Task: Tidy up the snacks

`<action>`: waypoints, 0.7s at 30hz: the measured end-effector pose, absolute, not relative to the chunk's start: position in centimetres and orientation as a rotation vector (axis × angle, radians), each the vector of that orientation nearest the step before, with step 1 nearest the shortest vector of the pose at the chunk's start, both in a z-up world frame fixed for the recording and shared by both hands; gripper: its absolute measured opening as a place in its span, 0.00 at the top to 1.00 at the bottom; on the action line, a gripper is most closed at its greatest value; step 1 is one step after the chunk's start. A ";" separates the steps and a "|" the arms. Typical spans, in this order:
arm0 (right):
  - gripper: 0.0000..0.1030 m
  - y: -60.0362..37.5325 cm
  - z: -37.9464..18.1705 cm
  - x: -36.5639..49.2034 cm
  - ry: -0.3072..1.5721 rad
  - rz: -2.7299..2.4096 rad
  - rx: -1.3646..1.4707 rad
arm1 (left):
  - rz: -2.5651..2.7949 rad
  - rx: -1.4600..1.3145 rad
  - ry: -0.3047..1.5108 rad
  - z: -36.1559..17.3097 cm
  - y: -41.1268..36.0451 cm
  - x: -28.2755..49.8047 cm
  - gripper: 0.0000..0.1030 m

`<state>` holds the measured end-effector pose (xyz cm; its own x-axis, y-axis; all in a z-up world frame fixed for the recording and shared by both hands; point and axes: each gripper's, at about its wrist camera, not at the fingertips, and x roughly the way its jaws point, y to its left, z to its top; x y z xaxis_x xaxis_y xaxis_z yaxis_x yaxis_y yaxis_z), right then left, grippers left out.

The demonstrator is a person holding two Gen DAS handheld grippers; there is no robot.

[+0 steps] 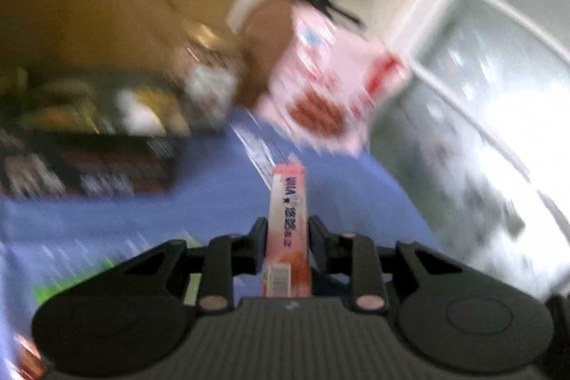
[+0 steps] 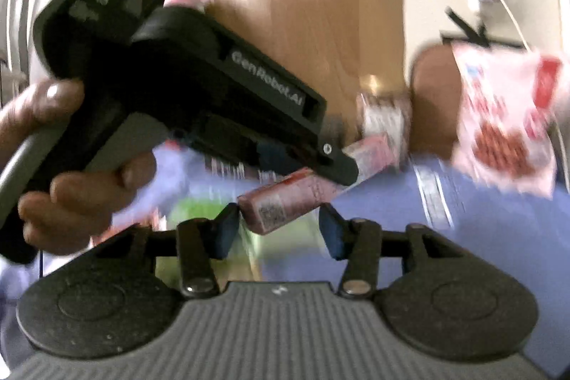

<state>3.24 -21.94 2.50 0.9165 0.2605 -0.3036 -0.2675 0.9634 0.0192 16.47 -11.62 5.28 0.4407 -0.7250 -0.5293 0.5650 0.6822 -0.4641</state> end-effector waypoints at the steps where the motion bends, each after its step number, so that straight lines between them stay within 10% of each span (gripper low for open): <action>1: 0.50 -21.5 3.2 4.8 0.290 0.282 -0.016 | -0.792 -0.259 0.764 5.9 -11.1 17.7 0.76; 12: 0.57 -20.8 3.5 19.4 0.365 0.321 0.190 | -0.518 -0.353 0.865 6.1 -8.0 32.4 0.67; 21: 0.56 -24.8 0.9 16.8 0.368 0.413 0.399 | -0.397 -0.389 0.775 4.7 -2.1 22.9 0.63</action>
<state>16.83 -24.76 0.90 0.8526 0.4526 -0.2611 -0.3111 0.8412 0.4422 22.85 -2.05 4.73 0.6486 -0.4793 -0.5913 0.2002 0.8569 -0.4750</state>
